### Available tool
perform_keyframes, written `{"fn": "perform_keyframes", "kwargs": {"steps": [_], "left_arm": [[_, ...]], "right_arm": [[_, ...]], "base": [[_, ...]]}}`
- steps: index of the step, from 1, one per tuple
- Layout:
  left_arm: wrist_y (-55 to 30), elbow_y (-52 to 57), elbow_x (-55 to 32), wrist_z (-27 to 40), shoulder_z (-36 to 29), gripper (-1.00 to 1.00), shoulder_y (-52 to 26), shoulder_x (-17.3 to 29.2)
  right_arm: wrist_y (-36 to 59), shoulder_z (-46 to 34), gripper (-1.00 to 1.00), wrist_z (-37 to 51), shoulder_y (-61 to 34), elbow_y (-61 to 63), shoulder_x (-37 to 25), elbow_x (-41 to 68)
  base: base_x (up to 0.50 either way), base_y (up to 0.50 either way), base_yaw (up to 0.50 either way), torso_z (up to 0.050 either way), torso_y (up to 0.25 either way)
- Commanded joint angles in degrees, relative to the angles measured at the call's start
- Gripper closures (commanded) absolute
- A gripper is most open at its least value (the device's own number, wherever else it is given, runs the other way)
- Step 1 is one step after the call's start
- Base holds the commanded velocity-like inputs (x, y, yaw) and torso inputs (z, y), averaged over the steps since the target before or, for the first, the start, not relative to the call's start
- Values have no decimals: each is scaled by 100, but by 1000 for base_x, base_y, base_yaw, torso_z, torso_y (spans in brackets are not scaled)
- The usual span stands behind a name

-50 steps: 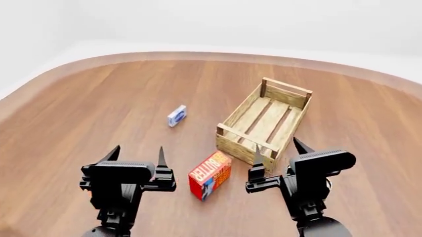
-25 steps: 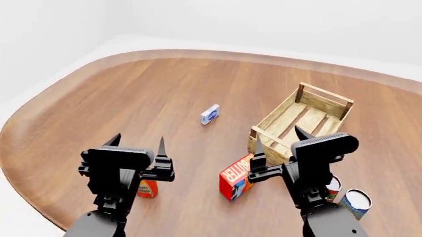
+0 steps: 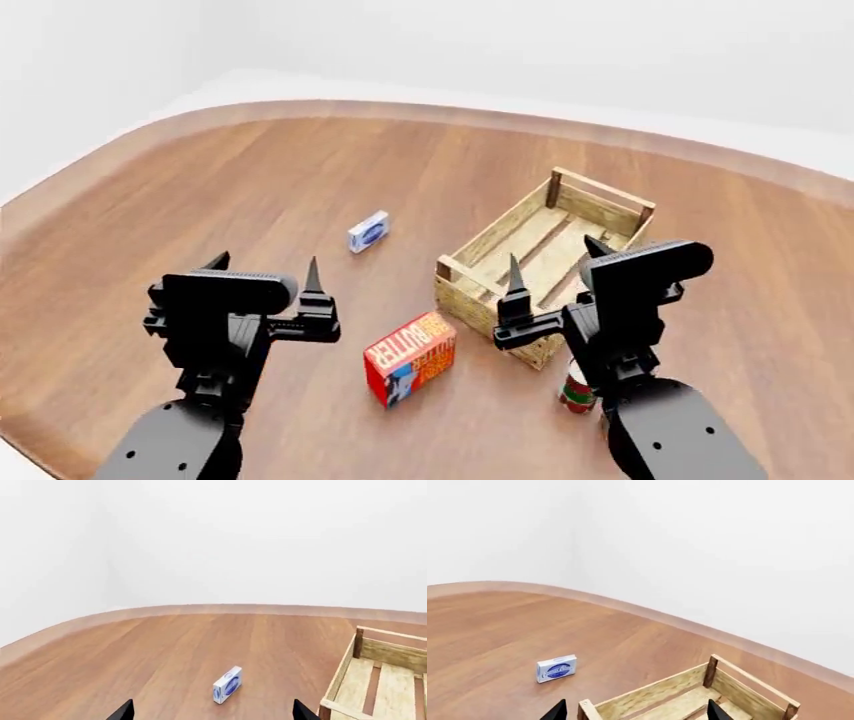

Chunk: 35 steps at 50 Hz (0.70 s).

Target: Pick up the ketchup, and put it in the wooden tray.

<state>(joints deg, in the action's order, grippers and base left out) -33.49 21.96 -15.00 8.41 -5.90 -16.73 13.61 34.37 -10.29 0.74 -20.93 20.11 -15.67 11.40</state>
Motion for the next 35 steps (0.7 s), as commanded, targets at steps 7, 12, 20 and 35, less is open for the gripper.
{"fn": "perform_keyframes", "kwargs": {"steps": [7,12,20,35], "left_arm": [[11,-174,-56,80,114,-100,-198,30],[19,-188,-67,89,109,-100,-208,38],[-23,-143,-97,99,108,-100,-260,78],[166,-307,-49,159,184,-100,-442,129]], "right_arm": [[-1,-66,-100,-35,-102,-127,-5,68],[-18,-113,-100,-18,-120,-156,-29,27],[207,-161,-100,-53,-192,-84,-106,70],[176,-271,-100,-83,-400,-291,-66,78]], "base": [[136,-481,0,0,0],[49,-174,0,0,0],[15,4,0,0,0],[431,151,0,0,1]]}}
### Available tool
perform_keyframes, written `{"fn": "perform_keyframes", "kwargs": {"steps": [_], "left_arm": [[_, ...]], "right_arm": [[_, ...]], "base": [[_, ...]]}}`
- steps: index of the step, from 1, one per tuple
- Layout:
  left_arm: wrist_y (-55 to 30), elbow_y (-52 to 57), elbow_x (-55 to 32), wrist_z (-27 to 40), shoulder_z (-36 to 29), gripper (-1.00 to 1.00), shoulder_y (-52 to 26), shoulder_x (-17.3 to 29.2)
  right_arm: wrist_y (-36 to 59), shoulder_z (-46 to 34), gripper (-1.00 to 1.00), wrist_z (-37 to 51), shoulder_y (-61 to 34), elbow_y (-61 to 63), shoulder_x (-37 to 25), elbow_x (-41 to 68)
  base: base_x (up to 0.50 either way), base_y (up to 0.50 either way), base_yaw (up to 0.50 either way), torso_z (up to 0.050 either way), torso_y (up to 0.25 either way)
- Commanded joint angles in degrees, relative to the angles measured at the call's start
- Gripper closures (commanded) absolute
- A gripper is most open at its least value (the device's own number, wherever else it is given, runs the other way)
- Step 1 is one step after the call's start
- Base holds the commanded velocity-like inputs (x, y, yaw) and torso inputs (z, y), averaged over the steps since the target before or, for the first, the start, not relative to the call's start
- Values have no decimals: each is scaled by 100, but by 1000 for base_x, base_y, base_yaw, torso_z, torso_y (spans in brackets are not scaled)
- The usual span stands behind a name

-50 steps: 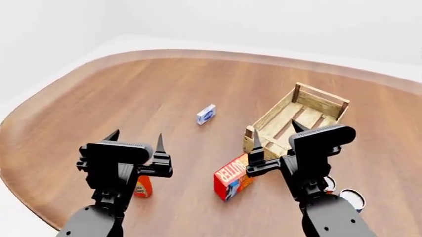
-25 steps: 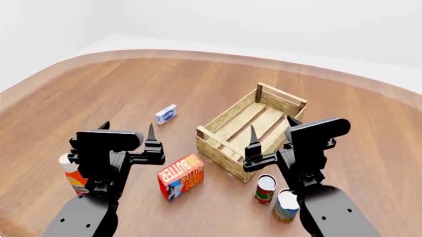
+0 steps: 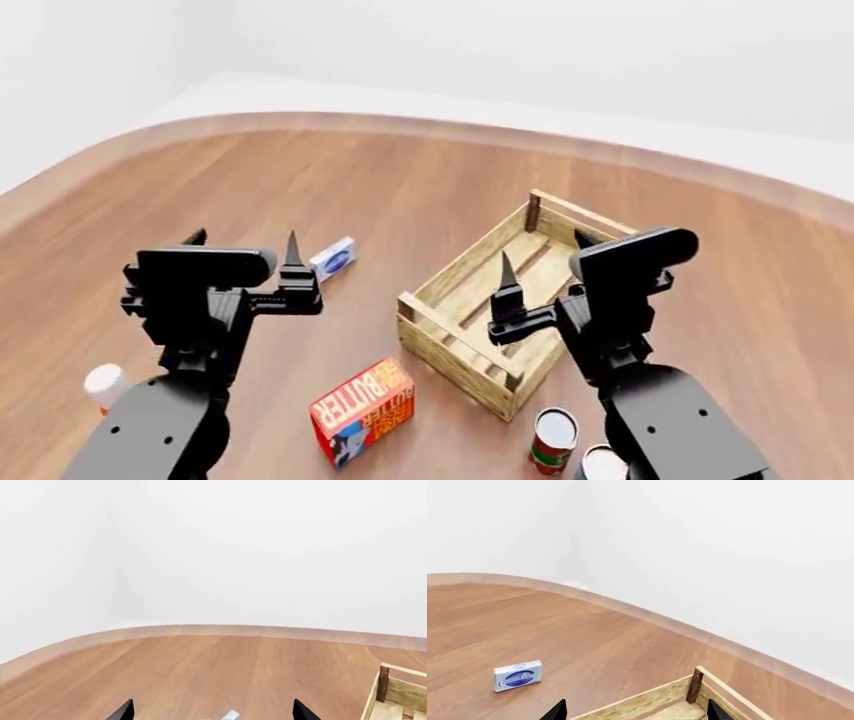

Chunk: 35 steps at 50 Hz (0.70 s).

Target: Pick up the ketchup, and put it in the wooden tray.

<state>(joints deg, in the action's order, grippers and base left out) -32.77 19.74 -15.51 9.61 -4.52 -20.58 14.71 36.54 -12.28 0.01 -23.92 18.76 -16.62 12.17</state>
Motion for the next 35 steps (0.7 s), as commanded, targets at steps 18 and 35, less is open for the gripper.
{"fn": "perform_keyframes", "kwargs": {"steps": [18,35], "left_arm": [[291,-159,-52,61,124,-100,-21,40],[-31,141,-224,30,459,-100,22,469]], "right_arm": [[-114,-64,-100,85,-15,-89,2,7],[-118,14,-100,74,-30,-9,-41,132]], "base": [[255,87,0,0,1],[0,0,0,0,0]]}}
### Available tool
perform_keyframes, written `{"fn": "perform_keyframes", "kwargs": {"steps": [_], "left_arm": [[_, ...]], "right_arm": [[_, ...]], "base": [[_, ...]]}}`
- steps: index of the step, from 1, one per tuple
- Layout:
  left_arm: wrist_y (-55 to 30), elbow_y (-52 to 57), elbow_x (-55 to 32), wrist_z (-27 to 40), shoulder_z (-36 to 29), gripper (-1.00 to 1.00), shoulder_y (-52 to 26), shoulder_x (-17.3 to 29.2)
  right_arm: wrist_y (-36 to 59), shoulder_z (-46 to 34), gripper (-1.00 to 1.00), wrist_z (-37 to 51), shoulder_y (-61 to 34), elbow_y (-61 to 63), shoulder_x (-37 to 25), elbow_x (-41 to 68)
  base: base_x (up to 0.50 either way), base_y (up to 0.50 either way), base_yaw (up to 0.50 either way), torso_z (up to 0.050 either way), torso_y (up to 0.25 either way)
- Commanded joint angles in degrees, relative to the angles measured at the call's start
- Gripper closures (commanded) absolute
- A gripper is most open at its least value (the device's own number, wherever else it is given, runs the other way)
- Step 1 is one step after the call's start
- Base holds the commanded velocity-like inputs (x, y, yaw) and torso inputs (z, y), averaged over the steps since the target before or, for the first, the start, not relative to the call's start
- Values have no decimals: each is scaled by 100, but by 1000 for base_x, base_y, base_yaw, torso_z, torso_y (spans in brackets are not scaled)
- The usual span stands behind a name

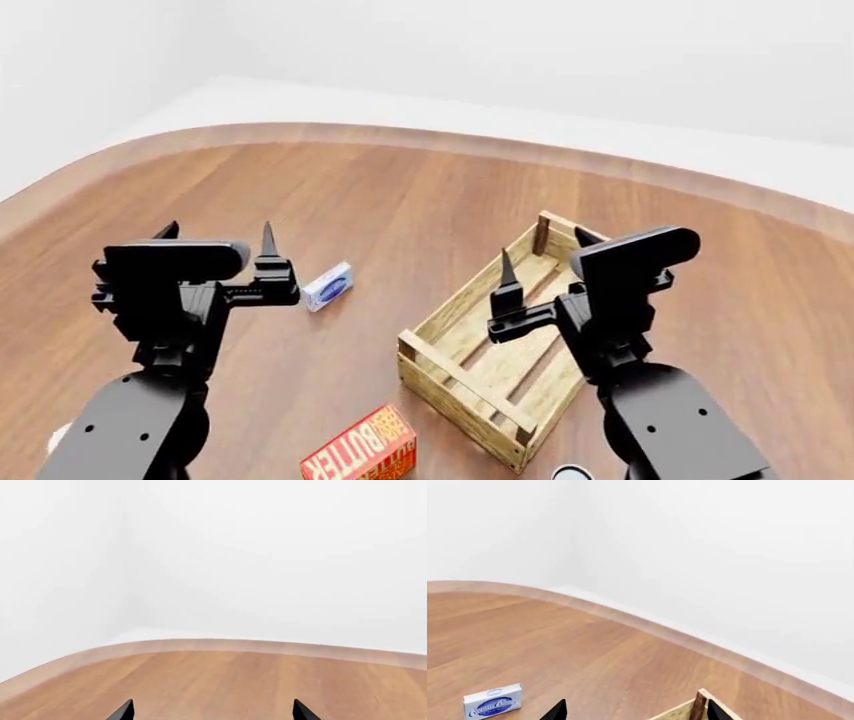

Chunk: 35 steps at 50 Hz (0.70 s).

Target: Pick up the ketchup, and put it in the wooden tray.

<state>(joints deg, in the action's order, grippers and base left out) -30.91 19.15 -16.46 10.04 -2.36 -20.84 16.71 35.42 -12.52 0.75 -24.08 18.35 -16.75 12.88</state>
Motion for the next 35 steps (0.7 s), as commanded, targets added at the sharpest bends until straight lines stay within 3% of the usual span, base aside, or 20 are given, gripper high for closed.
{"fn": "perform_keyframes", "kwargs": {"steps": [1,15,35], "left_arm": [[-249,217,-144,0,286,-100,62,294],[-685,1187,-755,60,1446,-100,1027,666],[397,925,-596,-311,2546,-100,2686,724]], "right_arm": [[-4,45,-100,-3,-30,28,-30,70],[-145,-109,-100,-67,-441,-273,-37,-38],[-184,-502,-100,-48,-853,-578,111,-228]], "base": [[0,0,0,0,0],[0,0,0,0,0],[0,0,0,0,0]]}}
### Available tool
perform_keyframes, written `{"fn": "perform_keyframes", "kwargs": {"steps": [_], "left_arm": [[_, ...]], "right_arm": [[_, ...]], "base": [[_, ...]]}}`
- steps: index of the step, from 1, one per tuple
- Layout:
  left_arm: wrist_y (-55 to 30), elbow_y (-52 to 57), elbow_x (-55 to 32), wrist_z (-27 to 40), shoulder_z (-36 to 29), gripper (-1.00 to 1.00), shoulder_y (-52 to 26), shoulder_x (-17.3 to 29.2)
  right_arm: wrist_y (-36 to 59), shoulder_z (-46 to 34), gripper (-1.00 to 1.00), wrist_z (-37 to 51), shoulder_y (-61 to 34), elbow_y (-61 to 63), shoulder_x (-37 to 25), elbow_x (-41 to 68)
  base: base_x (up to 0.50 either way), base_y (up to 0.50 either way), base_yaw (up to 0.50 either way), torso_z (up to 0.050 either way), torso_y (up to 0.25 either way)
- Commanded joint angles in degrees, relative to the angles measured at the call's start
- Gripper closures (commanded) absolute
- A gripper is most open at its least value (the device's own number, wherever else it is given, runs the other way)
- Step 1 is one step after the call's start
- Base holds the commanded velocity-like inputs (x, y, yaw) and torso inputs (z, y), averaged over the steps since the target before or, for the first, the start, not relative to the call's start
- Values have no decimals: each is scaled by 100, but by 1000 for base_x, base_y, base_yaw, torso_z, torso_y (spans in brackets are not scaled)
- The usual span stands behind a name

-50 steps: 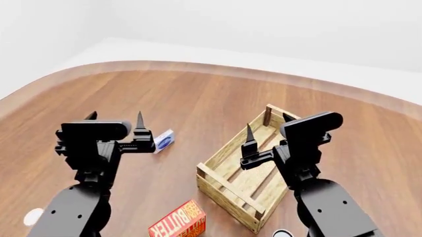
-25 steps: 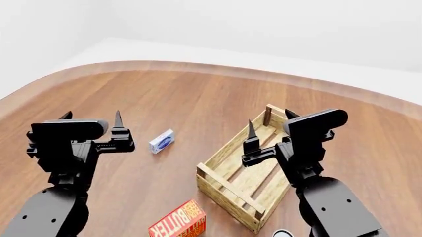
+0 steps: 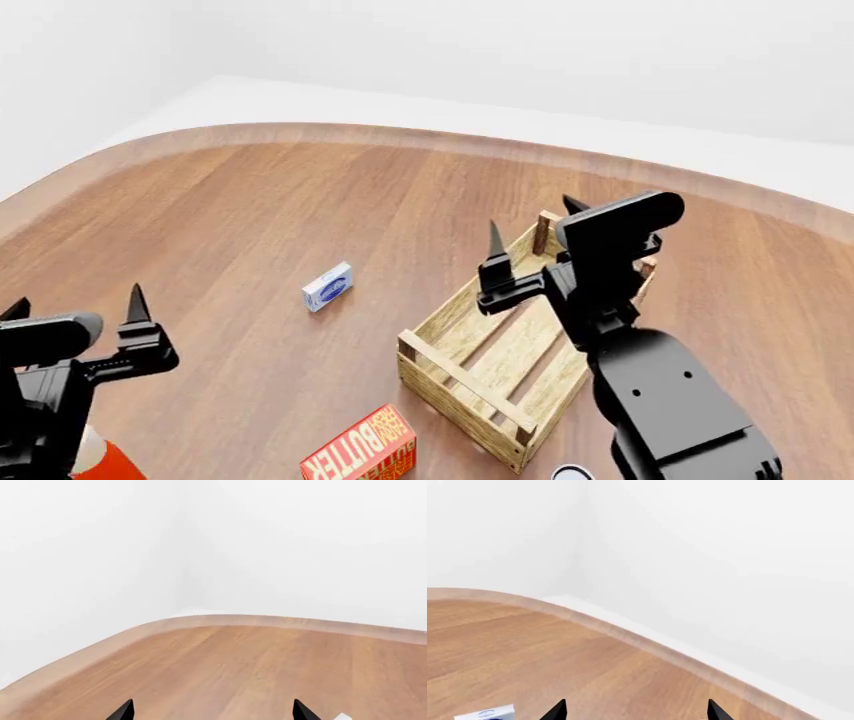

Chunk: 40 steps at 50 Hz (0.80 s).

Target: Pick up the ketchup, and put it in the wooden tray.

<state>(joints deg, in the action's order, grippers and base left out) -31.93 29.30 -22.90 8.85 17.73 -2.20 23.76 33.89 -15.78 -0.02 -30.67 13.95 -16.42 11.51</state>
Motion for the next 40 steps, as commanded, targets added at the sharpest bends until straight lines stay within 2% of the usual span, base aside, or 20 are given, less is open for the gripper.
{"fn": "perform_keyframes", "kwargs": {"steps": [1,9,24,40], "left_arm": [[547,-122,64,-210,546,-100,865,12],[1119,-561,337,-333,476,-100,1196,-156],[1586,-987,365,-515,528,-100,1493,-294],[1888,-1768,466,-598,354,-100,1343,-432]], "right_arm": [[-26,-184,-100,35,-192,-130,79,-95],[31,-244,-100,77,-111,-40,68,-97],[256,-362,-100,159,-61,164,46,-108],[628,-486,-100,247,-54,579,-13,-112]], "base": [[0,0,0,0,0],[0,0,0,0,0],[0,0,0,0,0],[0,0,0,0,0]]}}
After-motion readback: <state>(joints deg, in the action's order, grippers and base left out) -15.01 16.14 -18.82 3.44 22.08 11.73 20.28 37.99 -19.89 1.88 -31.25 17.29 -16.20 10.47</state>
